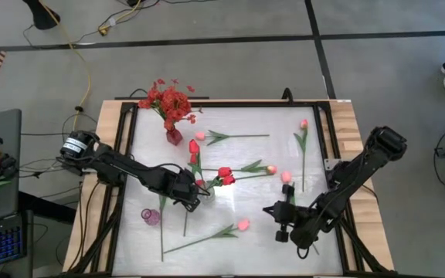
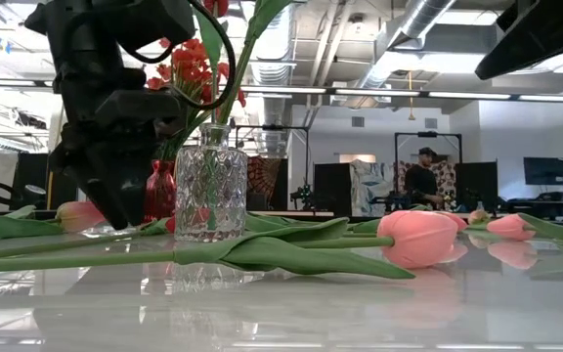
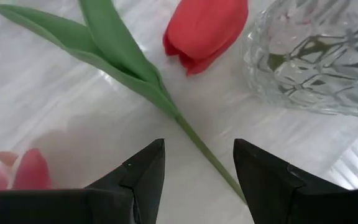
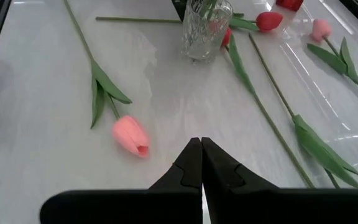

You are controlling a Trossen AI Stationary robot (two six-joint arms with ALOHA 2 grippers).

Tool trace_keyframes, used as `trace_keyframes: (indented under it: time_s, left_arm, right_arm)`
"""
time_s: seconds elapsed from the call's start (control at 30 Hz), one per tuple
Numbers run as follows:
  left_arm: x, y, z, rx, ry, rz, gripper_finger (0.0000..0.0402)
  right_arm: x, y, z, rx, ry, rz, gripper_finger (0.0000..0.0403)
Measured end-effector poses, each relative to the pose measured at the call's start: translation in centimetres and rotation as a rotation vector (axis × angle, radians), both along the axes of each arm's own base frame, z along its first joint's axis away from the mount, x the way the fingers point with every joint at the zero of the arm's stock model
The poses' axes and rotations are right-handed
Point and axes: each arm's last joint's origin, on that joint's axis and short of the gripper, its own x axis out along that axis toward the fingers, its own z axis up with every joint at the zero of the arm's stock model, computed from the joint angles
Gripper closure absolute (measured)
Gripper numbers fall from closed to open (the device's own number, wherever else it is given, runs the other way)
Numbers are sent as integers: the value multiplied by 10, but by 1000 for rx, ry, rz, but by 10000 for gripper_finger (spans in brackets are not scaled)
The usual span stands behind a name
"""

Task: Sort flowers into vase by color
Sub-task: Put the red flower into the transparent vase

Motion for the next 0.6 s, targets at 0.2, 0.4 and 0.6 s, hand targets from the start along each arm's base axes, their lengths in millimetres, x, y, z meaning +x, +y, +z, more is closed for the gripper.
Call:
trace_keyframes:
  time_s: [0.2,0.4,0.6]
  left_arm:
    - [1,0,0,21,-11,-8,223]
    - [-1,-6,0,39,-18,-21,223]
    - [-3,-14,-2,57,-23,-20,223]
  right_arm:
    - [1,-1,0,12,10,7,373]
    - [1,0,0,17,14,12,374]
    - [1,0,0,18,14,12,373]
